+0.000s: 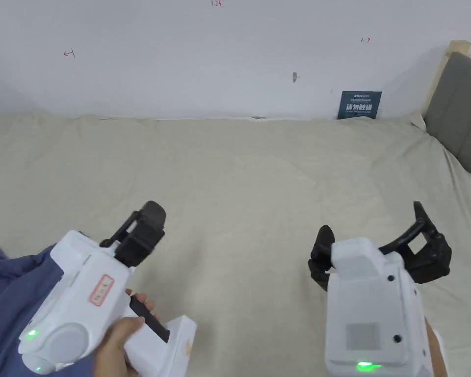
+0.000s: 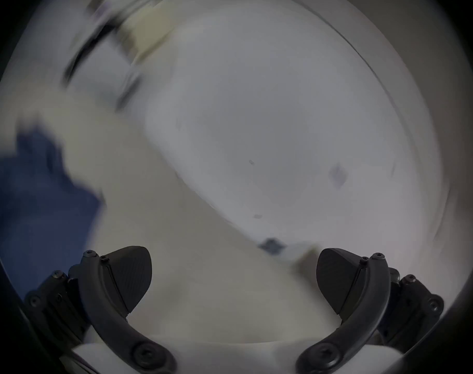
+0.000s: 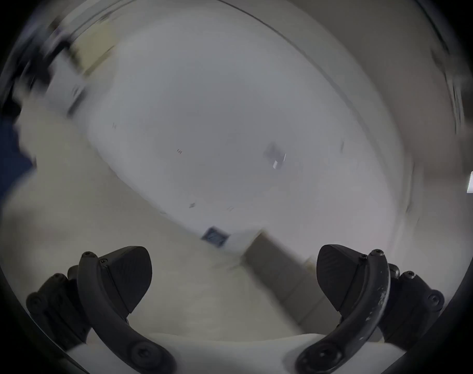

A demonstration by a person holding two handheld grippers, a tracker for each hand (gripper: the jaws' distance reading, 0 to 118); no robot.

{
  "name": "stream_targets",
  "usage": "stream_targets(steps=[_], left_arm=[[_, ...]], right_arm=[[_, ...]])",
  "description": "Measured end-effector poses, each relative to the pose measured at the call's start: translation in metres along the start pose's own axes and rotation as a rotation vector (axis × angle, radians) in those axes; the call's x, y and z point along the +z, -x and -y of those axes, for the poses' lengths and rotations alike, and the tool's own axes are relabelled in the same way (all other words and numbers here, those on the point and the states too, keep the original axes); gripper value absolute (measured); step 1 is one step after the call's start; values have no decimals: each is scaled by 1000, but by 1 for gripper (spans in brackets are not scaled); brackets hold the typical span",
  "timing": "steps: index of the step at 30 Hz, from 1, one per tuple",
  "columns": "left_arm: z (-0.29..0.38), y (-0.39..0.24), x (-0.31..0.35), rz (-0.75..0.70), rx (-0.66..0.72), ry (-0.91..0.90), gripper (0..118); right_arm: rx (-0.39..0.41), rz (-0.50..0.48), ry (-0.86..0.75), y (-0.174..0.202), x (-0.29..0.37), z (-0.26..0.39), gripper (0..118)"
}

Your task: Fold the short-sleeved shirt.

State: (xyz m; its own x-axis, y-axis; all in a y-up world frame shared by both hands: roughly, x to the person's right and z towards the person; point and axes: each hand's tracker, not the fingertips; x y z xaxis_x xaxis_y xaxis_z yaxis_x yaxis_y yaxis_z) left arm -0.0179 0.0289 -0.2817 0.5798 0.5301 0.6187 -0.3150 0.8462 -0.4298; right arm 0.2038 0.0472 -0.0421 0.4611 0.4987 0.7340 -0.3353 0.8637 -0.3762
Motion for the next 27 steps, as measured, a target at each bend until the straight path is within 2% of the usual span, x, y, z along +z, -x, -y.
stream_targets(steps=[2,3,5,7,8,16,27], left_arm=[[8,-15,-1,-69,-326,-58,118],[15,-20,-1,-91,-450,-76,118],[27,-25,-2,-96,-645,-101,118],[37,-23,-1,-103,-751,-123,118],[39,-23,-1,-101,-781,-115,118],[37,-16,-2,-93,-680,-85,118],[35,-16,1,-88,-663,-96,118]], right_arm=[[-205,-91,64,-13,-6,5,118],[-279,-115,88,-16,-8,8,118],[-383,-159,124,-20,-11,15,118],[-424,-188,140,-20,-13,20,118],[-418,-181,139,-20,-12,21,118],[-430,-191,140,-18,-11,18,118],[-435,-192,138,-18,-9,15,118]])
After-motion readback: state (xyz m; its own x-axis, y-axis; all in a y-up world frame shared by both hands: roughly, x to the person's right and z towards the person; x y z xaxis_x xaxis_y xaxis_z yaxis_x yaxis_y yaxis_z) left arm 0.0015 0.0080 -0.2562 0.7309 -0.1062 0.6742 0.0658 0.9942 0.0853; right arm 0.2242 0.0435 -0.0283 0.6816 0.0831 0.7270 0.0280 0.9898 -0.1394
